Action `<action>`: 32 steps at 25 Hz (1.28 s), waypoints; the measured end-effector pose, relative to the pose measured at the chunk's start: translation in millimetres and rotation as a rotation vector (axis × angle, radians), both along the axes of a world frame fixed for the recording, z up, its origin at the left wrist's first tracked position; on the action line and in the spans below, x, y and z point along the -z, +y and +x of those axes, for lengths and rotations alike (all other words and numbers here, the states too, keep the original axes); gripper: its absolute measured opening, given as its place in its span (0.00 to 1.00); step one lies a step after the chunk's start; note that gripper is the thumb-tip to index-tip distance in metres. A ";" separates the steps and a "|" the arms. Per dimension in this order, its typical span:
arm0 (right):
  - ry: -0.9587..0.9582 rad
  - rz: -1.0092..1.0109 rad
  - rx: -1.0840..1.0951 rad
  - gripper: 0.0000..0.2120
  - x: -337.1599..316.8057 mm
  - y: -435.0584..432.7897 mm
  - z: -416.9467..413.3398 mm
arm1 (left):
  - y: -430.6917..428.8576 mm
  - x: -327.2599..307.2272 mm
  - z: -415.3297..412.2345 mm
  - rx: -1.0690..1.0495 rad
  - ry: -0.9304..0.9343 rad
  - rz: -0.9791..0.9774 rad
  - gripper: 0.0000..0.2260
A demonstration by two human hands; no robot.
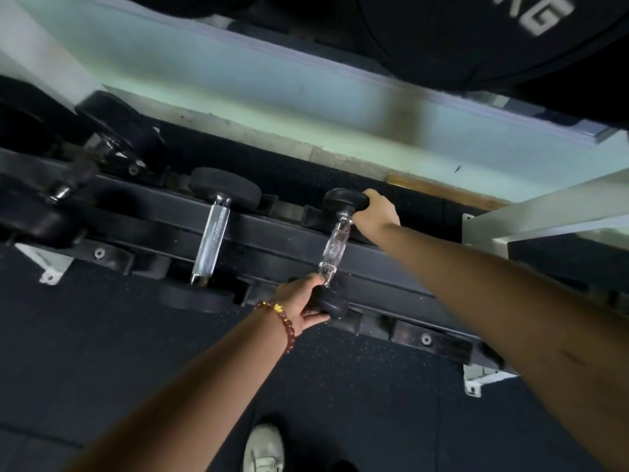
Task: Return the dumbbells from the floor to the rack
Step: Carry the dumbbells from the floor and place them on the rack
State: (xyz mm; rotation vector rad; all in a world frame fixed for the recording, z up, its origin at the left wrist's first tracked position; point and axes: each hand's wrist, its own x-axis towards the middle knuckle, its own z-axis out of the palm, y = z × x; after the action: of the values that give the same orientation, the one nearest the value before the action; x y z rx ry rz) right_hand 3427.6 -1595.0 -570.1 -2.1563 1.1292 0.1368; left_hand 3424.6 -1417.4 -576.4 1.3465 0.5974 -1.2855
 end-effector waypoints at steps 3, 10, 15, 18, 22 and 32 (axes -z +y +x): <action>0.018 0.018 -0.093 0.19 -2.6 -2.1 -5.7 | 0.6 -0.9 -3.8 0.005 0.004 0.029 0.05; 0.063 -0.046 -0.175 0.22 12.7 1.9 -42.7 | 32.1 22.9 -41.8 -0.081 -0.033 -0.133 0.13; 0.075 -0.078 -0.221 0.21 12.6 0.8 -34.9 | 38.9 38.0 -34.5 -0.158 0.016 -0.146 0.23; 0.127 -0.079 -0.279 0.24 10.6 -0.5 -28.6 | 38.8 33.6 -33.7 -0.140 0.027 -0.075 0.14; 0.019 -0.018 -0.215 0.25 8.5 1.4 -35.4 | 38.4 33.0 -34.7 -0.067 -0.016 -0.042 0.19; -0.063 -0.166 -0.239 0.22 21.0 7.6 -54.2 | 23.6 41.7 -41.3 -0.128 -0.037 -0.048 0.21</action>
State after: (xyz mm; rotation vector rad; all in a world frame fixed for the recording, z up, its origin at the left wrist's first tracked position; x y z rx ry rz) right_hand 3373.4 -1587.4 -591.1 -2.4217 0.8706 0.0836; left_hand 3383.4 -1393.8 -618.0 1.2699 0.6135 -1.1621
